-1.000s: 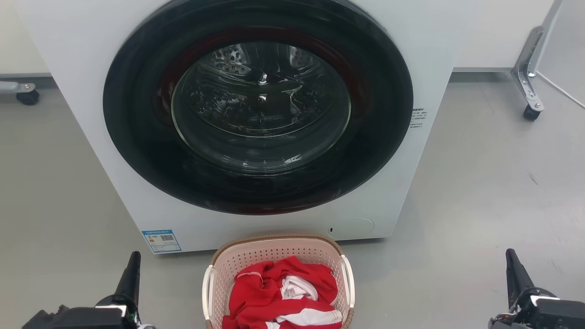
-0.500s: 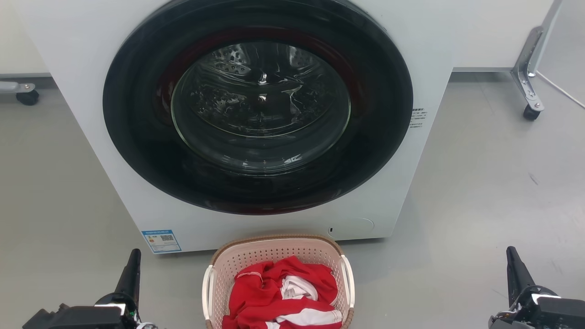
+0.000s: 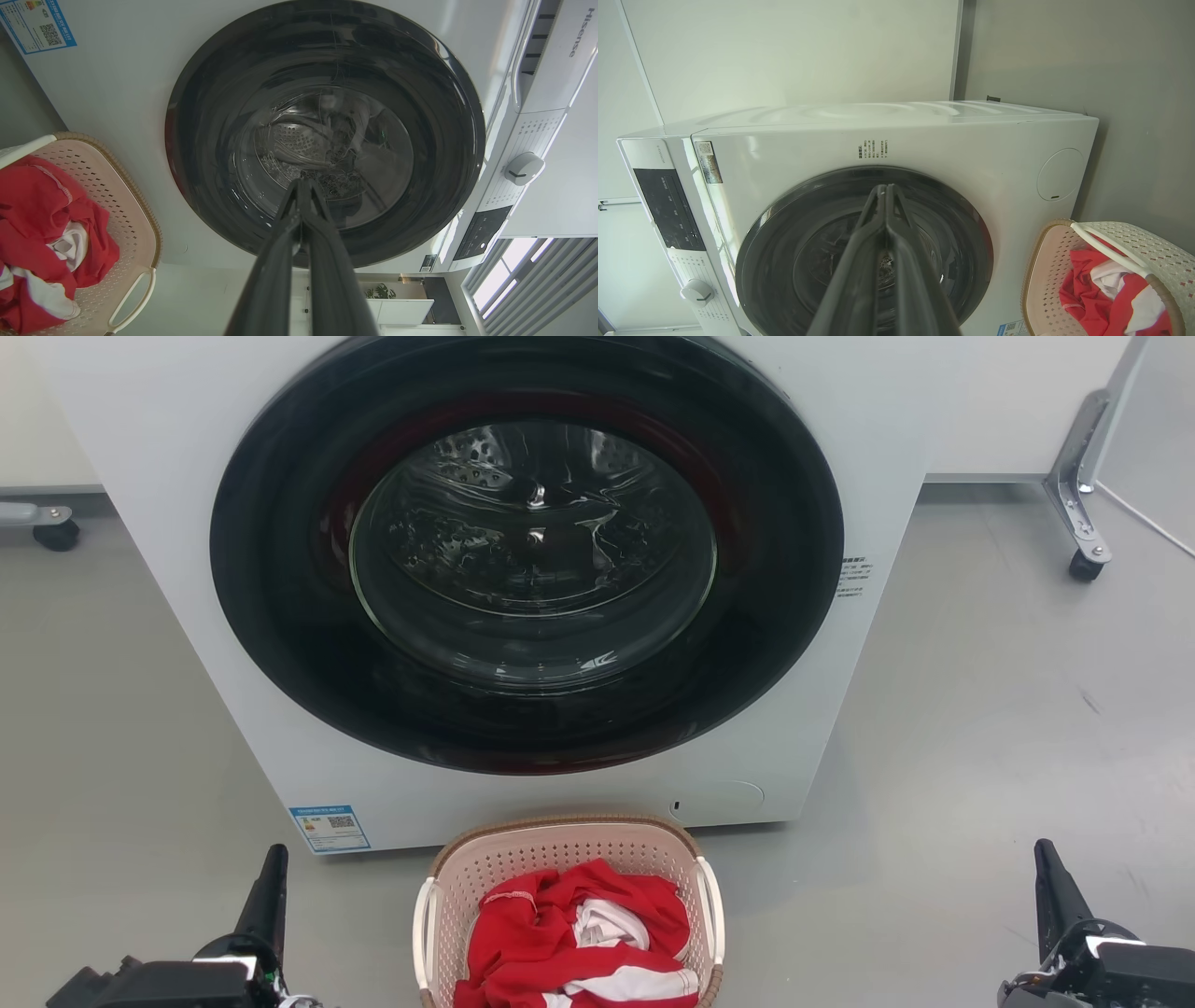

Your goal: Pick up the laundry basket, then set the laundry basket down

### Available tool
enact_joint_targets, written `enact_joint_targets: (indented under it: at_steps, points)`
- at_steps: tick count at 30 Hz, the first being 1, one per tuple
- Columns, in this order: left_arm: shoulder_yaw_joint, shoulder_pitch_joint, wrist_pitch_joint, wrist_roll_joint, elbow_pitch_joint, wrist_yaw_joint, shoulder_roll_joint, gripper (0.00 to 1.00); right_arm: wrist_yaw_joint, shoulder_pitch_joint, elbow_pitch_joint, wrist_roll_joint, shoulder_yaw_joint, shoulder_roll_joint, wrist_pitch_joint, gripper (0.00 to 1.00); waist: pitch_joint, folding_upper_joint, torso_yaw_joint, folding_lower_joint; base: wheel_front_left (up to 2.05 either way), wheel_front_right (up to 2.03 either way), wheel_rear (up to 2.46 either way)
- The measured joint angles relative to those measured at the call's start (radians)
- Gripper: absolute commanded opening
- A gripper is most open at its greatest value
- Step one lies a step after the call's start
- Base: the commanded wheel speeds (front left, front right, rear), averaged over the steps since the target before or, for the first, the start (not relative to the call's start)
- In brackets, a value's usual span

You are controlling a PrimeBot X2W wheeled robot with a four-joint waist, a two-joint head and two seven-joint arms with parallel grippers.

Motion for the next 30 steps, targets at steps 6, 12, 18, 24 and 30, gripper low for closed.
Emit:
enact_joint_targets:
  at_steps: [6,12,18,24,30]
  points:
    - [0.000,0.000,0.000,0.000,0.000,0.000,0.000,0.00,0.000,0.000,0.000,0.000,0.000,0.000,0.000,0.00,0.000,0.0000,0.000,0.0000,0.00,0.00,0.00]
    - [0.000,0.000,0.000,0.000,0.000,0.000,0.000,0.00,0.000,0.000,0.000,0.000,0.000,0.000,0.000,0.00,0.000,0.0000,0.000,0.0000,0.00,0.00,0.00]
    - [0.000,0.000,0.000,0.000,0.000,0.000,0.000,0.00,0.000,0.000,0.000,0.001,0.000,0.000,0.000,0.00,0.000,0.0000,0.000,0.0000,0.00,0.00,0.00]
    - [0.000,0.000,0.000,0.000,0.000,0.000,0.000,0.00,0.000,0.000,0.000,0.001,0.000,0.000,0.000,0.00,0.000,0.0000,0.000,0.0000,0.00,0.00,0.00]
    - [0.000,0.000,0.000,0.000,0.000,0.000,0.000,0.00,0.000,0.000,0.000,0.001,0.000,0.000,0.000,0.00,0.000,0.0000,0.000,0.0000,0.00,0.00,0.00]
